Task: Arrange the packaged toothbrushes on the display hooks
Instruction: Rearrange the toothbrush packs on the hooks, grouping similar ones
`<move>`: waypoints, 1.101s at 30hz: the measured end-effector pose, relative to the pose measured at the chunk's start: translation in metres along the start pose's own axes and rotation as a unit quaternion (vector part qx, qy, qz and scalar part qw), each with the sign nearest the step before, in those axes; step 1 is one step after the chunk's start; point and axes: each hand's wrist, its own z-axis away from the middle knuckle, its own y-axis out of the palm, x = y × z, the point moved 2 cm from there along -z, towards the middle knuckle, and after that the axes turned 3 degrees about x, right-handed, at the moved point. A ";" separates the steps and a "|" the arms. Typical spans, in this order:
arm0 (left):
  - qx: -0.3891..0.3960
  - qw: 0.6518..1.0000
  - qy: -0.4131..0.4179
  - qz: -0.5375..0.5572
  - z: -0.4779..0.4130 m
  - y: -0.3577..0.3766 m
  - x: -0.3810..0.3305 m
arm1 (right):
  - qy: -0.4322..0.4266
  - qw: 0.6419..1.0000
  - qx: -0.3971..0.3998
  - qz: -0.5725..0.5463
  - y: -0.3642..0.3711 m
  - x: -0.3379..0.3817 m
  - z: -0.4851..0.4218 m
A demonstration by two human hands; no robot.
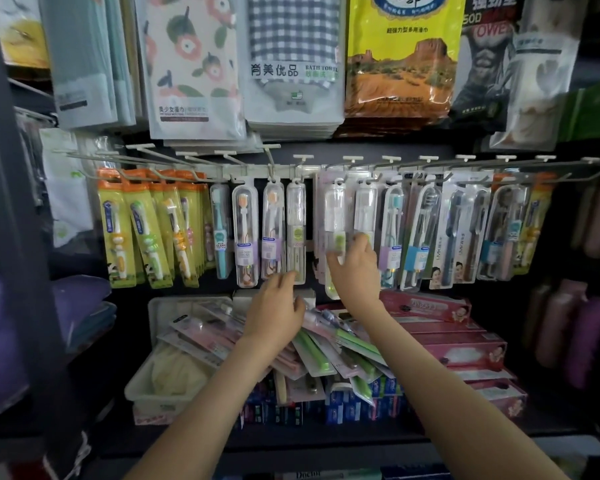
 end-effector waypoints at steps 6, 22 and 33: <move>-0.056 0.998 0.018 -0.013 -0.004 -0.041 0.014 | 0.080 0.995 0.049 -0.022 0.021 0.019 -0.035; -0.056 0.995 0.085 -0.008 -0.018 -0.035 -0.019 | -0.001 0.999 0.022 0.038 -0.034 0.008 -0.012; -0.023 0.995 0.092 0.022 -0.019 -0.022 -0.031 | -0.020 1.000 0.016 -0.007 -0.082 0.036 0.014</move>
